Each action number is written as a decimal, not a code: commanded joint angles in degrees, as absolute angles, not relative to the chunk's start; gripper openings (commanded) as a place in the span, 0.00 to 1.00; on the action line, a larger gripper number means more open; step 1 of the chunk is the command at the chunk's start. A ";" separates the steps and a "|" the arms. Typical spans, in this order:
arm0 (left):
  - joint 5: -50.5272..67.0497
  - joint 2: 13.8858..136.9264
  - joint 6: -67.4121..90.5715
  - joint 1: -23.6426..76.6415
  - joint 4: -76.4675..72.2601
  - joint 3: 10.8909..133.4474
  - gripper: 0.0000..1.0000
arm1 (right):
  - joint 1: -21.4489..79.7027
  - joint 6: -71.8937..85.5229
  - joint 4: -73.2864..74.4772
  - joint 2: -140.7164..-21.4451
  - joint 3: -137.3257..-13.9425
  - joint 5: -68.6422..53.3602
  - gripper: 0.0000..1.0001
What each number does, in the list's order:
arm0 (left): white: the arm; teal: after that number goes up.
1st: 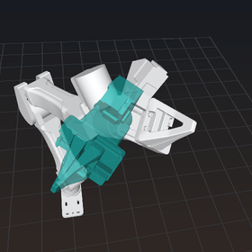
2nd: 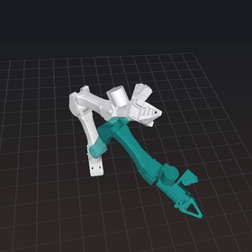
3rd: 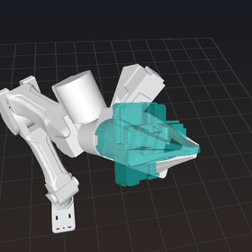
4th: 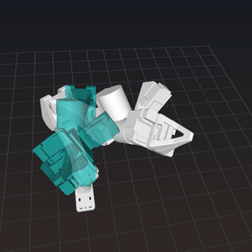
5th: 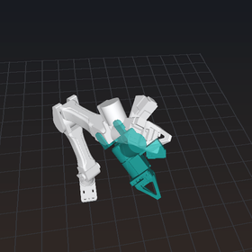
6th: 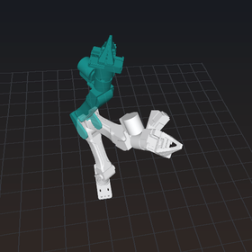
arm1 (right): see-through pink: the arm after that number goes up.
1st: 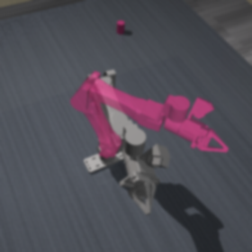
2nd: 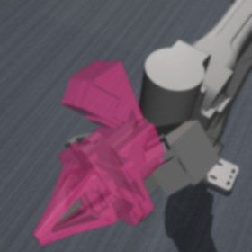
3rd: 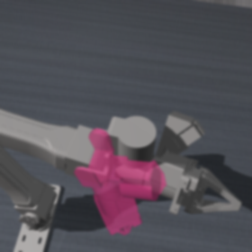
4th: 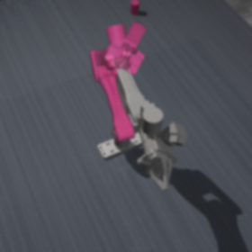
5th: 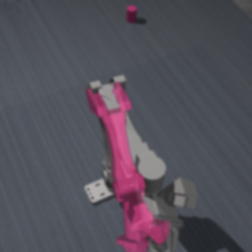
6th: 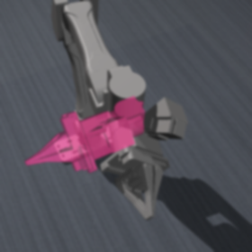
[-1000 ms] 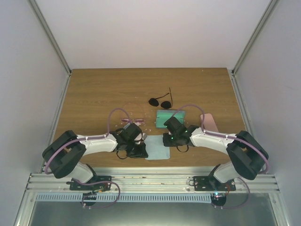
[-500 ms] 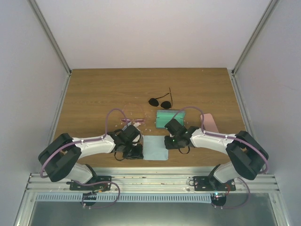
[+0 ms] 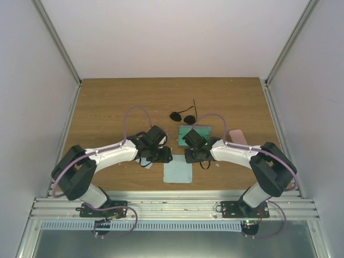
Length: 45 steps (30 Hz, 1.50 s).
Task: Organize the sunglasses
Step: Fold the glasses cleaning cloth at the center of the board.
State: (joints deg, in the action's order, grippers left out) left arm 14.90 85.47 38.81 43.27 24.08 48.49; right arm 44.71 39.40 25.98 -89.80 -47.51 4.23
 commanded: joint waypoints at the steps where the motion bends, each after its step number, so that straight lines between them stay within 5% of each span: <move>1: 10.48 90.29 34.59 41.71 24.05 51.02 0.46 | 44.28 37.77 26.37 -91.53 -48.68 6.92 0.30; 24: 12.19 99.64 32.60 39.38 20.43 52.55 0.34 | 44.26 34.95 23.35 -95.10 -47.27 2.24 0.14; 45: 13.38 99.81 30.71 39.40 20.47 53.33 0.00 | 44.29 35.24 21.98 -93.60 -48.47 1.96 0.01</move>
State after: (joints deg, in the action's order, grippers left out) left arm 13.02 99.29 32.18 39.27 20.16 53.47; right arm 44.66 35.20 21.06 -93.78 -47.97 1.56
